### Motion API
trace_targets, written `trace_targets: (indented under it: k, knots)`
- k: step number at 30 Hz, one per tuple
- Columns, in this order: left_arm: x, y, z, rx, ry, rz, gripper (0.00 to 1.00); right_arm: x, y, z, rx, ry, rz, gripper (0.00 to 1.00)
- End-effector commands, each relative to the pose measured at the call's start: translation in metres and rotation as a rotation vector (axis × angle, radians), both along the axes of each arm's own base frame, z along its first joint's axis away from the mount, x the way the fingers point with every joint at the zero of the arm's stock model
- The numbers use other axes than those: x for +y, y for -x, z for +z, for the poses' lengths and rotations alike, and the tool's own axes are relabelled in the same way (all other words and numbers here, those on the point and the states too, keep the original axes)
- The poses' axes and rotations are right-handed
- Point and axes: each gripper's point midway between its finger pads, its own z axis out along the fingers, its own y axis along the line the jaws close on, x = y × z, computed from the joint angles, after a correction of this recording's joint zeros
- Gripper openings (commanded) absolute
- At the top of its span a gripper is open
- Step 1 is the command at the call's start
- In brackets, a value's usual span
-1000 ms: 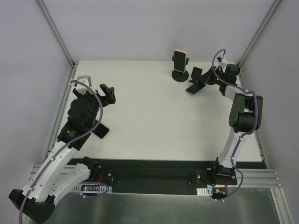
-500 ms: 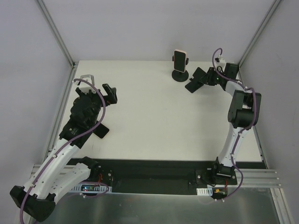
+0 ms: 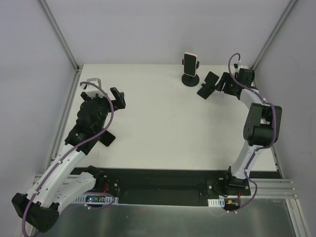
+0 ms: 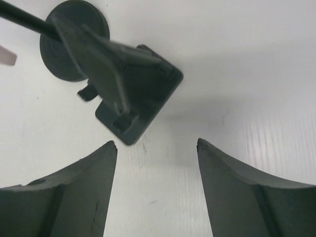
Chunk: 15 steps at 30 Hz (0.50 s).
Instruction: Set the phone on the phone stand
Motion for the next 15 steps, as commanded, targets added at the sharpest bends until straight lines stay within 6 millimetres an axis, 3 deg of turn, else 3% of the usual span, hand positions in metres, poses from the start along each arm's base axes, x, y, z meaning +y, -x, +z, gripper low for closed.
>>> trace_targets:
  k: [1, 2, 4, 5, 6, 7, 8, 9, 10, 11, 13, 15]
  knots:
    - [0.0, -0.01, -0.01, 0.046, 0.045, 0.038, 0.99, 0.03, 0.046, 0.058, -0.051, 0.027, -0.131, 0.7]
    - [-0.002, -0.012, -0.01, 0.065, 0.062, 0.043, 0.99, 0.06, 0.06, 0.083, -0.123, 0.04, -0.105, 0.73]
    - [-0.008, -0.011, -0.041, 0.213, 0.076, 0.045, 0.99, 0.096, 0.096, 0.083, -0.148, 0.028, -0.063, 0.77]
    - [-0.01, -0.009, -0.043, 0.258, 0.084, 0.042, 0.99, 0.133, 0.105, 0.091, -0.211, 0.025, -0.027, 0.78]
    - [-0.011, 0.002, -0.065, 0.369, 0.1, 0.047, 0.99, 0.155, 0.115, 0.093, -0.252, 0.008, 0.026, 0.78]
    - [-0.011, 0.007, -0.078, 0.432, 0.099, 0.054, 0.99, 0.171, 0.133, 0.082, -0.267, 0.009, 0.07, 0.8]
    - [-0.009, 0.014, -0.088, 0.476, 0.101, 0.064, 0.99, 0.204, 0.144, 0.095, -0.344, -0.012, 0.116, 0.81]
    - [-0.004, 0.02, -0.098, 0.518, 0.134, 0.105, 0.99, 0.22, 0.15, 0.096, -0.379, -0.018, 0.156, 0.83]
    - [0.014, 0.037, -0.114, 0.588, 0.108, 0.193, 0.99, 0.234, 0.153, 0.092, -0.411, 0.021, 0.22, 0.85]
    - [0.025, 0.047, -0.124, 0.634, 0.112, 0.256, 0.99, 0.255, 0.158, 0.1, -0.444, 0.039, 0.285, 0.85]
    - [0.057, 0.078, -0.142, 0.756, 0.129, 0.423, 0.99, 0.271, 0.159, 0.087, -0.389, 0.073, 0.338, 0.85]
    - [0.068, 0.094, -0.155, 0.832, 0.175, 0.498, 0.99, 0.283, 0.159, 0.087, -0.356, 0.045, 0.385, 0.85]
